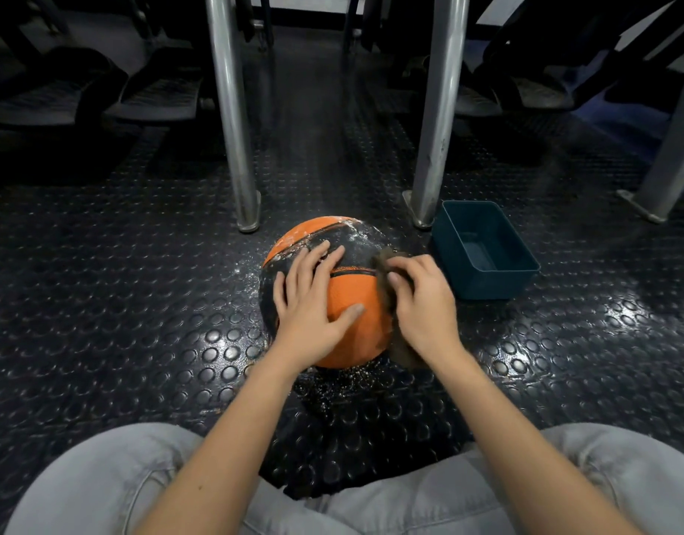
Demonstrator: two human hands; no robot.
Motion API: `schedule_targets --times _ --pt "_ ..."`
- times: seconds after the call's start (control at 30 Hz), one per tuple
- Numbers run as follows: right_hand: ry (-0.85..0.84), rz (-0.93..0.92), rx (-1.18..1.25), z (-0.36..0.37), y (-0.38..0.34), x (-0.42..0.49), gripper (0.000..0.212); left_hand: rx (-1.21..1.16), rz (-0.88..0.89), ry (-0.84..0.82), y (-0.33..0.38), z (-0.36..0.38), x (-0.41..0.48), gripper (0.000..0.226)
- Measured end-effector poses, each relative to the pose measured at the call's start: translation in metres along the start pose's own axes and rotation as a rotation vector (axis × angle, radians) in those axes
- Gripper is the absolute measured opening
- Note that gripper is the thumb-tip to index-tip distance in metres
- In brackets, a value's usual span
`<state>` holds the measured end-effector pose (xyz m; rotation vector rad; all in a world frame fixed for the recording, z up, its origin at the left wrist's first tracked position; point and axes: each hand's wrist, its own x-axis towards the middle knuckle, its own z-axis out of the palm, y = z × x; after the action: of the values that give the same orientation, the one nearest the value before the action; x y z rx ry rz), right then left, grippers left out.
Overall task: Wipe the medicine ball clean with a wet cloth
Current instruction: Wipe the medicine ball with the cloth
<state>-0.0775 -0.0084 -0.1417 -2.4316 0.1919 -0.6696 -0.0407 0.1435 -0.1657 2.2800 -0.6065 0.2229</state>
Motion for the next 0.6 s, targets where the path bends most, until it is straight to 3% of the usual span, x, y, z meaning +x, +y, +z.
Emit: schedule_targets --times 0.1,0.3,0.4,0.5,0.6 --pt "-0.078 -0.185 -0.070 0.000 -0.014 -0.013 0.023 -0.010 -0.011 -0.010 -0.004 -0.004 0.002 0.080" --pt "-0.054 0.151 -0.026 -0.007 0.022 0.019 0.023 0.006 0.019 -0.036 -0.001 -0.001 -0.009 0.076" --pt "-0.033 0.030 0.005 -0.004 0.002 -0.005 0.020 0.024 0.024 -0.025 -0.002 0.000 -0.009 0.079" --pt "-0.120 -0.143 -0.010 -0.006 -0.009 -0.014 0.020 0.013 0.020 -0.030 -0.004 -0.003 -0.009 0.078" --pt "-0.077 -0.031 -0.029 -0.009 0.010 0.007 0.019 -0.006 0.026 -0.047 -0.001 -0.004 -0.007 0.075"
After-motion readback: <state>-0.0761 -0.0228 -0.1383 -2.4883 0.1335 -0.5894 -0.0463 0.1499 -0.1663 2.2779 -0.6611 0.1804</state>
